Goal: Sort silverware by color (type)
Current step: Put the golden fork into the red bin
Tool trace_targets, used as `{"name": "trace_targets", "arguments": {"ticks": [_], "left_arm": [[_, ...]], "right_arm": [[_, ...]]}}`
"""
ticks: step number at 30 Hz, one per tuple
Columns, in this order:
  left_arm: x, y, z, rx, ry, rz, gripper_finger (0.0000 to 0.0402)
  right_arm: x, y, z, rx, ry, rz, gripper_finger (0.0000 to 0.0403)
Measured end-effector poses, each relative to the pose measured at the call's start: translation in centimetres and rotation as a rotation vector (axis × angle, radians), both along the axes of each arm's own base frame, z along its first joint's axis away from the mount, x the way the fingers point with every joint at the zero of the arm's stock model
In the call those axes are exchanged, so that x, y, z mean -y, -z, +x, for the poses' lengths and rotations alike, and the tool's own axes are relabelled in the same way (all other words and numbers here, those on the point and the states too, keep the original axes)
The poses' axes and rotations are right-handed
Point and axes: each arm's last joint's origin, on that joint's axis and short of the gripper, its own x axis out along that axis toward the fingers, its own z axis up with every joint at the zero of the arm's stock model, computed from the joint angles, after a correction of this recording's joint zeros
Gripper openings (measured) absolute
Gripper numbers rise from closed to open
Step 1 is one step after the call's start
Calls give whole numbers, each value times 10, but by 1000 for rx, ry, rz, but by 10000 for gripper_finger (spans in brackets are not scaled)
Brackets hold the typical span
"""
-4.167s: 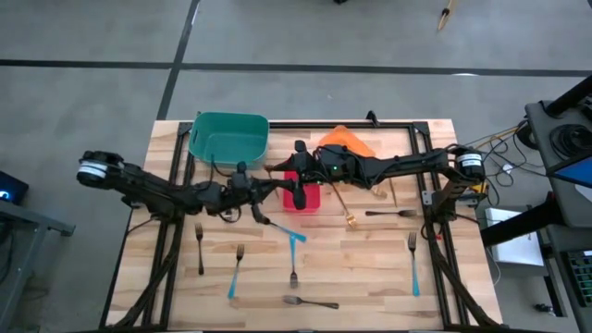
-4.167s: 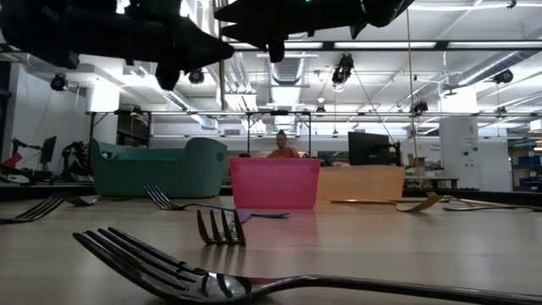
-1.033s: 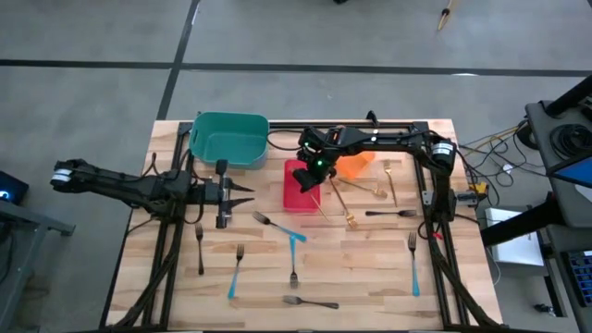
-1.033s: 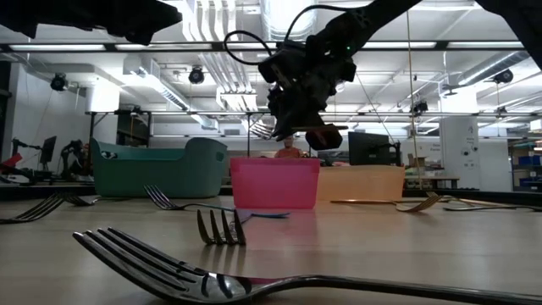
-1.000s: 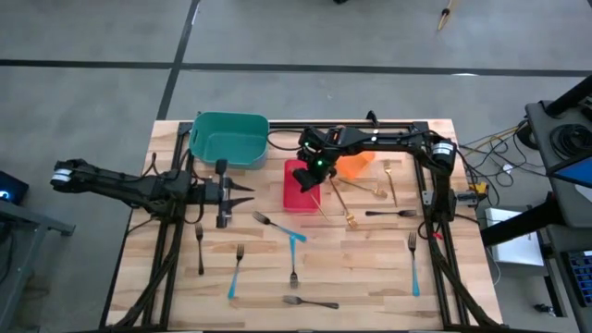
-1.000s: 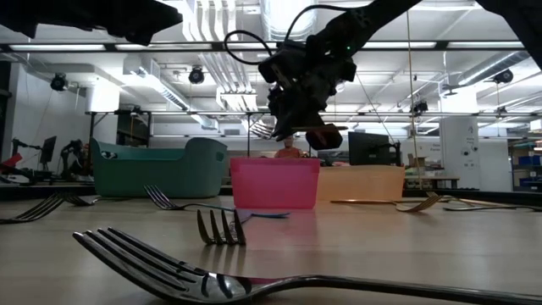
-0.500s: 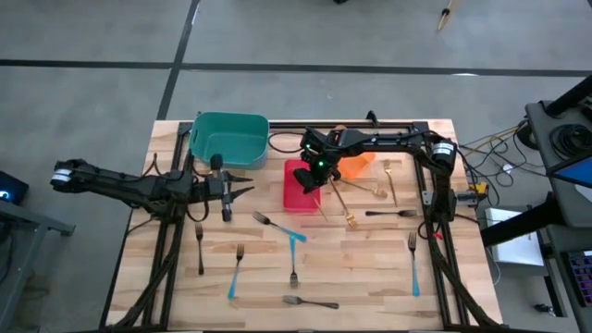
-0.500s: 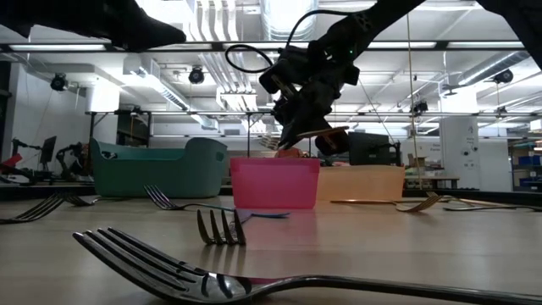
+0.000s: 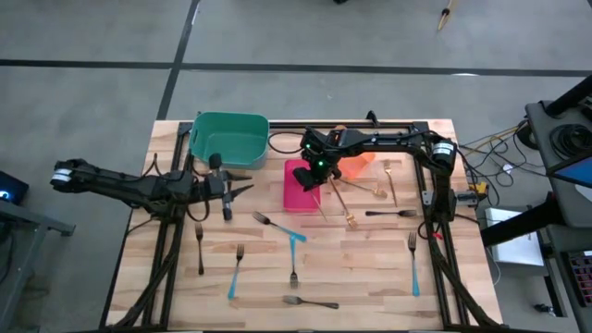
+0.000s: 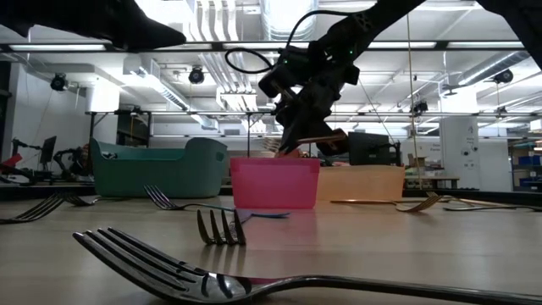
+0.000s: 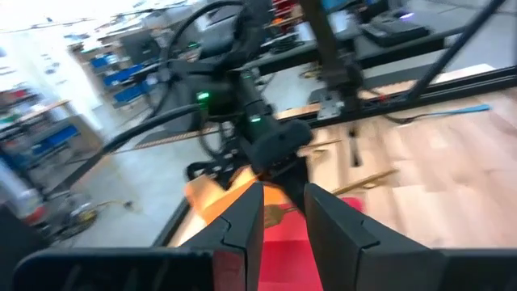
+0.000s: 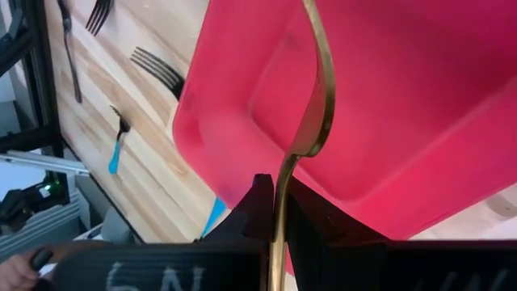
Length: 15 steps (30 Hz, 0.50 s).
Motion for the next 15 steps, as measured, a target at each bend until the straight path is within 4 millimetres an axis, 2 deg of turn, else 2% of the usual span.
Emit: {"name": "trace_targets", "arguments": {"ticks": [4,15], "left_arm": [[-2,0,-1,0,-65,6,74],[-2,1,2,4,-70,6,74]], "right_arm": [[2,-1,2,20,7,-17,13],[10,-5,8,84,83,-30,13]]}}
